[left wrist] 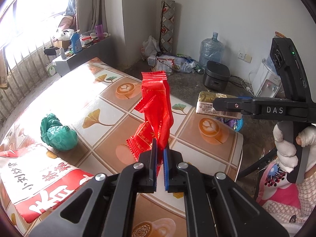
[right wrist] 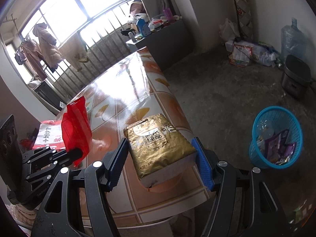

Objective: Collect trash
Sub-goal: 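Grasp and lift the gold LOC package with the right gripper while the left gripper holds the red wrapper, then carry the red wrapper and gold package over the blue wastebasket and open both grippers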

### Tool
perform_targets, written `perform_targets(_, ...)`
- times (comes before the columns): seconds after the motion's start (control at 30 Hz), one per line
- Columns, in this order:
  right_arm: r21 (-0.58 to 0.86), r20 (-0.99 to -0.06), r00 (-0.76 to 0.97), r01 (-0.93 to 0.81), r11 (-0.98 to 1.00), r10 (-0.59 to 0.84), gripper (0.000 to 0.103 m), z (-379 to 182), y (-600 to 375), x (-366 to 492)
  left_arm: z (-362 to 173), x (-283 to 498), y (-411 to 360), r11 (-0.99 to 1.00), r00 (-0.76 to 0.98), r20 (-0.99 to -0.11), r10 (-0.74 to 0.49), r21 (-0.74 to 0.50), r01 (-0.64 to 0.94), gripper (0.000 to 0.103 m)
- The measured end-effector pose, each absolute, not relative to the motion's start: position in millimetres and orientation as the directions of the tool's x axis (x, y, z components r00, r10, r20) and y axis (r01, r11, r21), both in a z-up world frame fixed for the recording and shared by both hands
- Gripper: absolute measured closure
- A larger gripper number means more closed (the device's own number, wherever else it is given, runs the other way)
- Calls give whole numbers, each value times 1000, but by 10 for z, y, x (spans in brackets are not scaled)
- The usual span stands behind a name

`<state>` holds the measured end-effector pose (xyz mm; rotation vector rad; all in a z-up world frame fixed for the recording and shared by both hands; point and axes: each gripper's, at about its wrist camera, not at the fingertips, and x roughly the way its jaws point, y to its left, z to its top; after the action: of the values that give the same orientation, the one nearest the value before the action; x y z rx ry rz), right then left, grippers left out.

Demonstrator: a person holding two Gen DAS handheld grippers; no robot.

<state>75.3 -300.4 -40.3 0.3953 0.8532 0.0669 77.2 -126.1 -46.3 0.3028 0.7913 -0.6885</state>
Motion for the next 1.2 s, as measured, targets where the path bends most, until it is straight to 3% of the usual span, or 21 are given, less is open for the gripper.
perform_targets(0.87, 424, -669, 718, 156, 892, 192, 42, -291, -3248, 573, -258, 787, -1791, 685, 501, -710, -495, 36, 728, 98)
perform_targets(1.2, 498, -629, 777, 372, 784, 31, 42, -211, -3947, 311, -107, 999, -2370, 619, 450, -696, -560, 10, 785, 98)
